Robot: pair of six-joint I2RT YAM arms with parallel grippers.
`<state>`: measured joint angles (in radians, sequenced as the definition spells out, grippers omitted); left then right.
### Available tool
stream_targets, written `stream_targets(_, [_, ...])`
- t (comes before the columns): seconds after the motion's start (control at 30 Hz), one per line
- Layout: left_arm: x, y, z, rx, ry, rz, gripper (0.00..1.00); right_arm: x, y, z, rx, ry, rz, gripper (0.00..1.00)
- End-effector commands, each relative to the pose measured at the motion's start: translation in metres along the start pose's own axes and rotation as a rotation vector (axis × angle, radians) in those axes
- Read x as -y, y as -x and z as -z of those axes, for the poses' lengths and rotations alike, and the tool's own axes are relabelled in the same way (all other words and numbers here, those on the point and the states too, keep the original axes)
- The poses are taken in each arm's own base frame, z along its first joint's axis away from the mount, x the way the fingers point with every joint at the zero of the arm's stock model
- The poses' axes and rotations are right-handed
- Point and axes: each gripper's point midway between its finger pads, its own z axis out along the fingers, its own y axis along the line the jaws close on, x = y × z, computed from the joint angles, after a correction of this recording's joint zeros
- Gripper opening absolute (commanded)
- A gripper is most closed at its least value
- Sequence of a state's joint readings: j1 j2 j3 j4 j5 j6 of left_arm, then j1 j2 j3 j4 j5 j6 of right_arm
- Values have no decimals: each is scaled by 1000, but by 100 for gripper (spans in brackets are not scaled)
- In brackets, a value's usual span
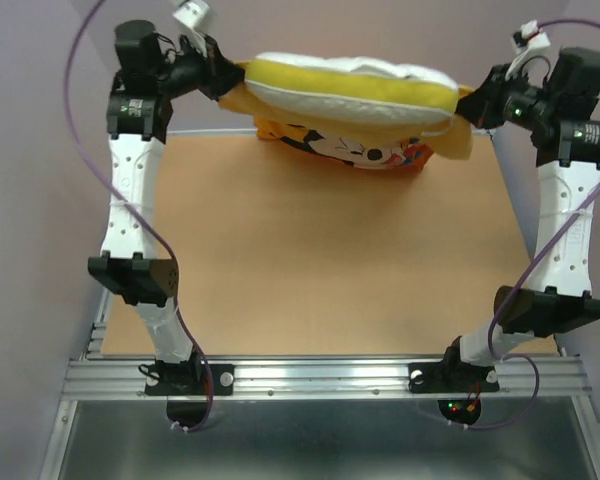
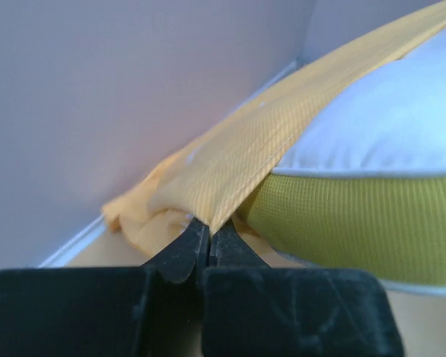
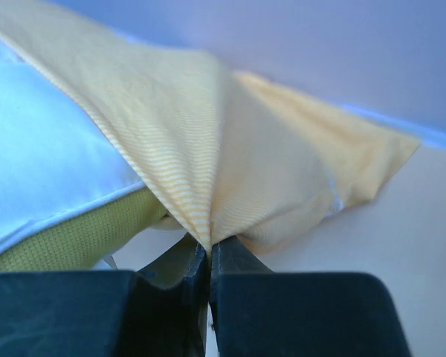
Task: Put the pillow into the pillowcase
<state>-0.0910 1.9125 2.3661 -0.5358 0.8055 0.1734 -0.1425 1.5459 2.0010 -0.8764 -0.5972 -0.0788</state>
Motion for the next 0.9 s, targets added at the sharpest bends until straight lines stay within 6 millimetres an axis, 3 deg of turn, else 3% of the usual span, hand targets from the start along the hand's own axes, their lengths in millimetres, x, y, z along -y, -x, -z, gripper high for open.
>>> stream_targets(0.0, [27, 134, 99, 387, 80, 53, 0, 11, 97, 52, 275, -60, -34, 0])
stream_targets(0.07, [39, 173, 125, 540, 73, 4, 0, 4, 127, 67, 361, -67, -25, 1])
stream_targets(0.13, [58, 185, 132, 574, 47, -14, 0, -4, 140, 73, 412, -42, -17, 1])
stream_targets(0.2, [67, 174, 118, 543, 1, 21, 0, -5, 126, 58, 379, 24, -96, 1])
stream_targets(0.27, [58, 160, 108, 490, 11, 45, 0, -6, 102, 39, 309, 97, -192, 1])
stream_targets(0.33, [78, 166, 107, 477, -64, 47, 0, -8, 101, 35, 295, 126, -214, 1])
stream_targets(0.37, [87, 178, 115, 496, -80, 18, 0, -13, 109, 42, 315, 135, -195, 1])
stream_targets(0.43, [115, 215, 147, 605, -95, -75, 0, -32, 148, 72, 431, 130, -86, 1])
stream_targets(0.5, [129, 220, 155, 642, -121, -69, 0, -46, 163, 84, 478, 170, -69, 1])
stream_targets(0.53, [130, 200, 146, 610, -134, -8, 0, -43, 152, 74, 446, 194, -122, 1])
stream_targets(0.57, [147, 187, 130, 587, -184, 16, 0, -56, 144, 63, 418, 255, -163, 1])
stream_targets(0.6, [148, 143, 104, 495, -210, 100, 0, -56, 127, 45, 368, 265, -198, 1])
stream_targets(0.63, [155, 119, 89, 434, -237, 141, 0, -54, 94, 19, 281, 266, -255, 1])
stream_targets(0.7, [176, 76, 63, 327, -306, 230, 0, -83, 53, -12, 154, 304, -250, 1])
stream_targets(0.73, [182, 70, 59, 305, -323, 252, 0, -91, 39, -19, 107, 305, -236, 1])
stream_targets(0.77, [186, 67, 58, 289, -332, 272, 0, -117, 17, -27, 48, 332, -191, 1])
stream_targets(0.83, [191, 61, 58, 260, -350, 330, 0, -124, 12, -23, 41, 318, -144, 1])
stream_targets(0.87, [191, 51, 56, 230, -344, 369, 0, -117, 13, -22, 45, 264, -122, 0])
